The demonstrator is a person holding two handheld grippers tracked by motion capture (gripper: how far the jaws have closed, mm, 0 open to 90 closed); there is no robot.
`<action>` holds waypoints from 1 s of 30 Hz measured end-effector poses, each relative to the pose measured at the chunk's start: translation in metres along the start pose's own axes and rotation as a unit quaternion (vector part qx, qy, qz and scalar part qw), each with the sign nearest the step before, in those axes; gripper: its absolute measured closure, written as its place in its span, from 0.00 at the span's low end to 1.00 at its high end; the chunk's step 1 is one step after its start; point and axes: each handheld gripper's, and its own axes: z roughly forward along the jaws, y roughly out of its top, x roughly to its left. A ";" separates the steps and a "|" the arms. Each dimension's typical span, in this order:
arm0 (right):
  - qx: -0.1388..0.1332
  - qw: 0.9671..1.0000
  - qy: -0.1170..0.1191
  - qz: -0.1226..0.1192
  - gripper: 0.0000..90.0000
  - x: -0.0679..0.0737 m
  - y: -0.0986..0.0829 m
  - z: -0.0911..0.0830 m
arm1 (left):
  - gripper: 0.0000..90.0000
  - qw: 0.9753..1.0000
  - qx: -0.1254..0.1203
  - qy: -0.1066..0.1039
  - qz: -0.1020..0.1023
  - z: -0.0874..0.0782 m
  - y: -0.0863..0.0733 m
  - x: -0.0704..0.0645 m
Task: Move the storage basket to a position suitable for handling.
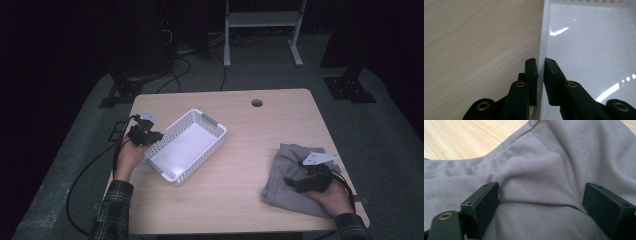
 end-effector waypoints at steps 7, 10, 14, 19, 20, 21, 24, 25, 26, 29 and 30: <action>0.000 1.000 0.000 0.000 0.14 0.000 0.000 0.000 | 0.93 1.000 -0.001 -0.002 -0.015 -0.004 -0.005 0.001; 0.001 1.000 0.000 0.001 0.14 0.000 0.000 0.000 | 0.94 1.000 -0.002 -0.003 -0.023 -0.006 -0.008 0.000; 0.000 1.000 0.000 0.001 0.14 0.000 0.000 0.000 | 0.94 0.999 0.000 0.001 -0.032 -0.010 -0.012 -0.003; 0.000 1.000 -0.001 -0.001 0.14 0.000 0.000 0.000 | 0.94 0.999 0.003 0.009 -0.043 -0.016 -0.018 -0.009; 0.000 1.000 -0.001 -0.002 0.14 0.000 0.000 0.000 | 0.94 0.999 0.004 0.010 -0.043 -0.018 -0.020 -0.010; 0.000 1.000 -0.001 -0.002 0.14 0.000 0.000 0.000 | 0.94 0.999 0.004 0.012 -0.045 -0.019 -0.022 -0.012; 0.000 1.000 -0.001 -0.002 0.14 0.000 0.000 0.000 | 0.94 0.999 0.007 0.019 -0.048 -0.026 -0.028 -0.017; 0.000 1.000 -0.001 -0.002 0.14 0.000 0.000 0.000 | 0.94 0.999 0.006 0.023 -0.049 -0.028 -0.031 -0.019; 0.000 1.000 -0.001 -0.002 0.14 0.000 0.000 0.000 | 0.94 0.998 0.006 0.026 -0.050 -0.030 -0.033 -0.021; 0.000 1.000 -0.001 -0.002 0.14 0.000 0.000 0.000 | 0.94 0.998 0.006 0.029 -0.055 -0.035 -0.039 -0.025; 0.000 1.000 -0.001 -0.002 0.14 0.000 0.000 0.000 | 0.94 0.998 0.006 0.030 -0.056 -0.037 -0.042 -0.025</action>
